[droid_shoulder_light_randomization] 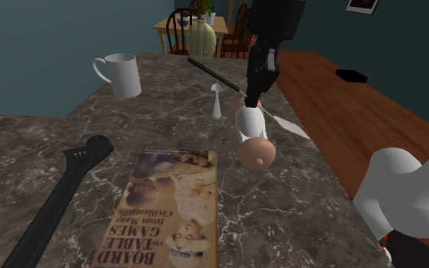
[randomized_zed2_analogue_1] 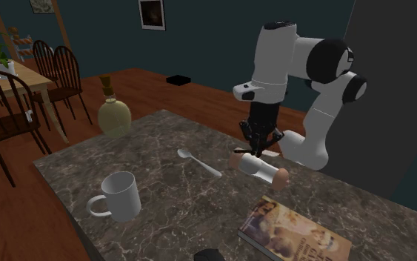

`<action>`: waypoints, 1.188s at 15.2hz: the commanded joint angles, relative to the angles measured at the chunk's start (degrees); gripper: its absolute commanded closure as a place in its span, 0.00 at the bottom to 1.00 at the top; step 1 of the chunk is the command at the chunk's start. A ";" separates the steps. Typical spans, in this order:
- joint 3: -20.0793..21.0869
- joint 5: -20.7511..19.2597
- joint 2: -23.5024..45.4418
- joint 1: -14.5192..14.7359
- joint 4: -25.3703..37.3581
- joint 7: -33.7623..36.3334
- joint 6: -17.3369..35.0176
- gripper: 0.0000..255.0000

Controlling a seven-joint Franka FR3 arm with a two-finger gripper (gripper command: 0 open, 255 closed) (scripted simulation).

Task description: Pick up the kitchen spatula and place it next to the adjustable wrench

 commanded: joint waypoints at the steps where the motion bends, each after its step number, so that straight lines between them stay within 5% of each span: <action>1: 1.82 0.78 -0.81 0.80 -0.32 2.64 -0.25 1.00; 13: 15.77 3.90 1.93 4.74 4.71 20.70 -0.51 1.00; 18: 15.67 4.64 0.16 5.14 -0.74 20.05 3.27 1.00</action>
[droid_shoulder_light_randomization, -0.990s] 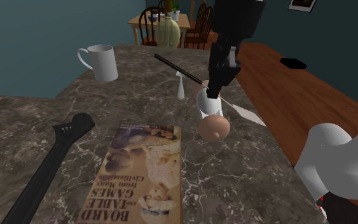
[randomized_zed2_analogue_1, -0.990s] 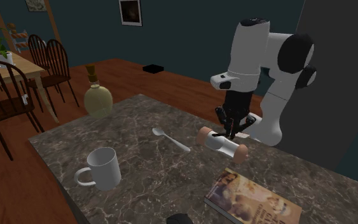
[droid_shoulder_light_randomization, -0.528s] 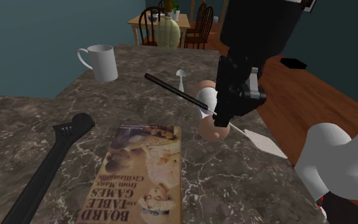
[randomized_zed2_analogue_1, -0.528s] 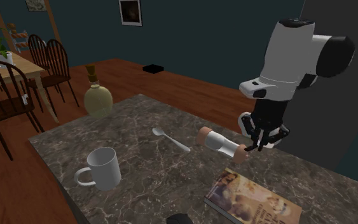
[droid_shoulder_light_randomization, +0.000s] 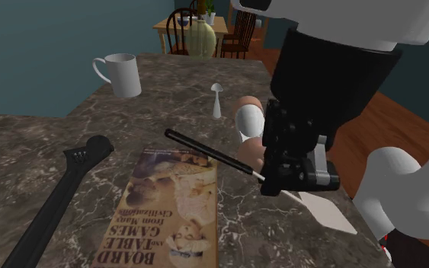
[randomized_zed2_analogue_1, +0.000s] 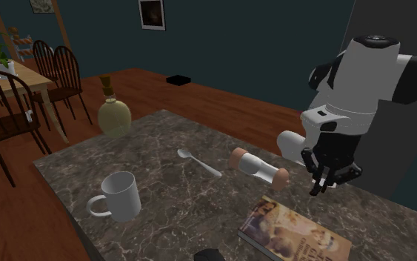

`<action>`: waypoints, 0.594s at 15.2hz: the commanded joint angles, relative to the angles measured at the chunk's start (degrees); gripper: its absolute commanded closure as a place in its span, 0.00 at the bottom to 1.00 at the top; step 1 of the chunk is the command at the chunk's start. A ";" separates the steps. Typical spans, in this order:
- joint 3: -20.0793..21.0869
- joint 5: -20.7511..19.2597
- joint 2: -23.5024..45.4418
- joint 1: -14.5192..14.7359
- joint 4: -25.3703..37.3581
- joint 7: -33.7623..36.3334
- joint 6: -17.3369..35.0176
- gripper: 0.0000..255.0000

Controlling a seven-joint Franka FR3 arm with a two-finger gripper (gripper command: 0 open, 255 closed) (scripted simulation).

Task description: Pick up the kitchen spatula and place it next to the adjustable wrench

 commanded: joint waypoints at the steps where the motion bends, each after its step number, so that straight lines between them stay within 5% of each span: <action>1: 0.07 0.24 -0.52 0.14 -2.18 -0.19 1.71 1.00; 9: 0.36 1.25 -2.45 0.75 -9.95 -0.91 7.66 1.00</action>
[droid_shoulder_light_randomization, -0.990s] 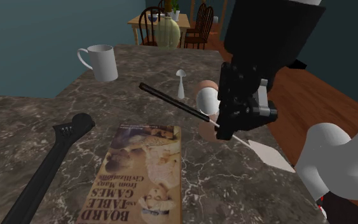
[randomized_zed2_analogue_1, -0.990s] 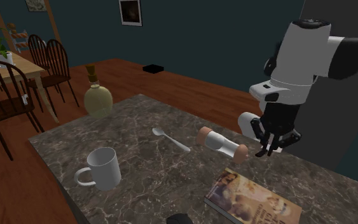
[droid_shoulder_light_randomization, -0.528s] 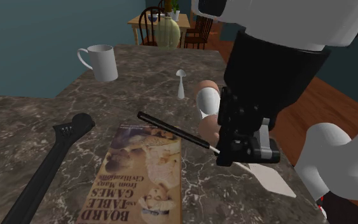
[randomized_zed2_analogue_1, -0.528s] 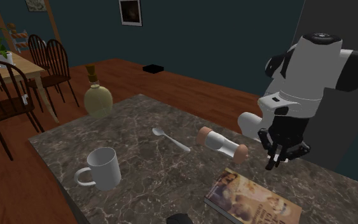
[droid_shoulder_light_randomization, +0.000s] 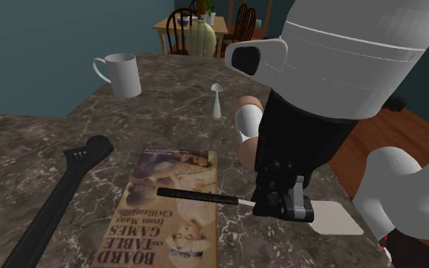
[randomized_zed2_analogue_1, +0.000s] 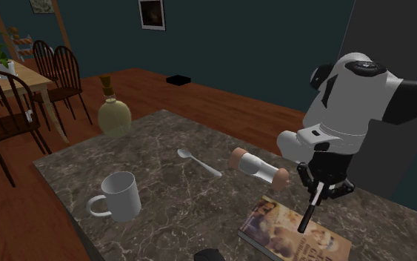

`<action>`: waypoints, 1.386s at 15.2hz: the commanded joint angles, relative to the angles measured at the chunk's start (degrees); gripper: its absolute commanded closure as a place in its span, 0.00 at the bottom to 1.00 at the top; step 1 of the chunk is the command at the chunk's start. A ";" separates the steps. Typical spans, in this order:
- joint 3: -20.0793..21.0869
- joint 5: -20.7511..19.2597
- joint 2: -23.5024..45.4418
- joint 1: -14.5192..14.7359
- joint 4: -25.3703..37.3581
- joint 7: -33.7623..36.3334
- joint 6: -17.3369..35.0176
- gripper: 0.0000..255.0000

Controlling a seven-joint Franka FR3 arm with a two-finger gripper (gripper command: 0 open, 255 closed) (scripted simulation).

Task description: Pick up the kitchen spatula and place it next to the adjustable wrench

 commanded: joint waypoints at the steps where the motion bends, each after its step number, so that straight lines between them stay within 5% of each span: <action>1: 0.18 0.20 -0.27 0.12 -1.76 -0.10 1.55 1.00; 8: 0.18 0.20 -0.27 0.12 -1.76 -0.10 1.55 1.00; 9: 0.19 0.20 -0.26 0.12 -1.76 -0.09 1.55 0.00; 14: 0.18 0.20 -0.27 0.12 -1.76 -0.10 1.55 0.00; 18: -0.38 -0.78 1.40 -0.46 6.92 0.63 -5.58 0.00; 21: -0.38 -0.78 1.40 -0.45 6.92 0.63 -5.58 0.00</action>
